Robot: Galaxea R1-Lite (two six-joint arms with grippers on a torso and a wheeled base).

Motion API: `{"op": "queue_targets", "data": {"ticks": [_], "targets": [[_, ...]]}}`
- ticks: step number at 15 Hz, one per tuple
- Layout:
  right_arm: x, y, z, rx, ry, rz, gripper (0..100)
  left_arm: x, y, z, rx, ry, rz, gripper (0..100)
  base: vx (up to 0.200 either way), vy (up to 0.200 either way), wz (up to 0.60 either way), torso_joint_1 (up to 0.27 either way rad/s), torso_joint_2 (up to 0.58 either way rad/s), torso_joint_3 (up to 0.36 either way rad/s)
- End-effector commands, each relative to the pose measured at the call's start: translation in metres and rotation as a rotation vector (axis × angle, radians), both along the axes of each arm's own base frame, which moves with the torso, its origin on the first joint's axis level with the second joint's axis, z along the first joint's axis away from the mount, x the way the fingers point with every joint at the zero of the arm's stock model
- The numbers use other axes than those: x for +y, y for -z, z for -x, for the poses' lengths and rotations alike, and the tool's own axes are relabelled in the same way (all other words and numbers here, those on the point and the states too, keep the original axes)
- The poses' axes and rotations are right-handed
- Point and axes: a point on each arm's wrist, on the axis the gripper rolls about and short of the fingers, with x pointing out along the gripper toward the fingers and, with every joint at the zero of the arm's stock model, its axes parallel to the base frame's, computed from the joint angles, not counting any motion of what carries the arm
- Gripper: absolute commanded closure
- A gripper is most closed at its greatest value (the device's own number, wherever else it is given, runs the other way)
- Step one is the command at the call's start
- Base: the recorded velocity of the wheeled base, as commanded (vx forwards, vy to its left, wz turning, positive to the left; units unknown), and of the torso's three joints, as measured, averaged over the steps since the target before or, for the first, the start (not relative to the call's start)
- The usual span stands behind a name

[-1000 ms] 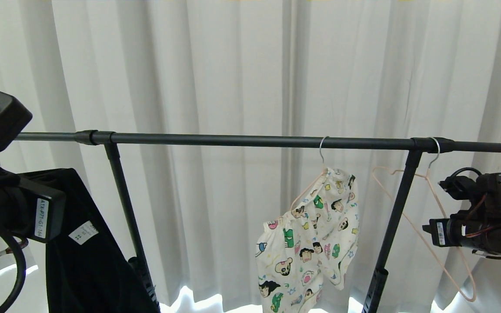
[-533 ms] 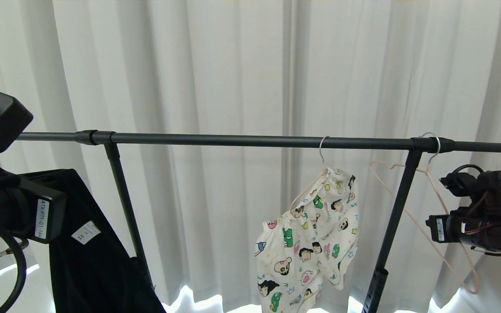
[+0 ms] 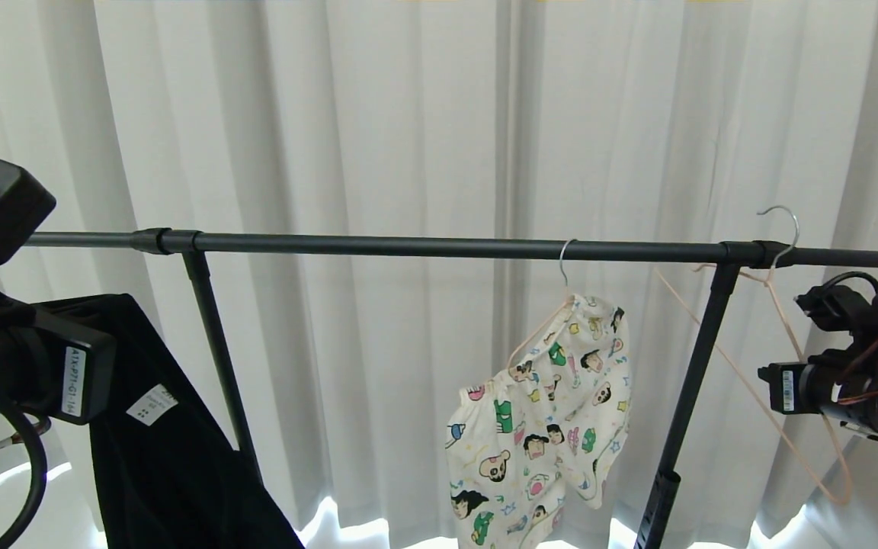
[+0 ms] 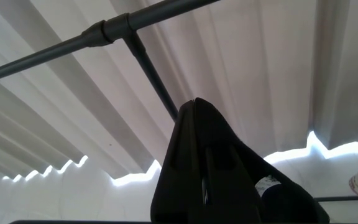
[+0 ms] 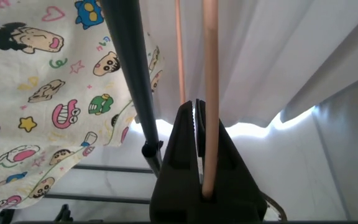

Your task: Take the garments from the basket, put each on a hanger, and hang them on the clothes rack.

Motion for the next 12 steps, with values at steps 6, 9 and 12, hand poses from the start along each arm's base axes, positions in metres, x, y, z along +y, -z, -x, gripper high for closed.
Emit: {"op": "queue_targets", "data": {"ticks": [6,9,12], "targets": [[-0.006,0.002,0.069,-0.021,0.011,0.013,100,-0.001,-0.002,-0.001,-0.021,0.0,0.005,100,0.0,0.0,0.0,0.0,0.0,0.0],[-0.009,0.008,0.093,-0.023,0.055,0.045,100,0.0,0.0,0.0,-0.017,0.009,-0.029,100,-0.133,0.0,0.0,0.0,0.0,0.006],[-0.01,0.008,0.109,0.002,0.072,0.061,100,0.0,0.0,0.0,-0.016,0.009,-0.028,100,-0.2,0.0,0.0,0.007,0.01,0.001]]}}
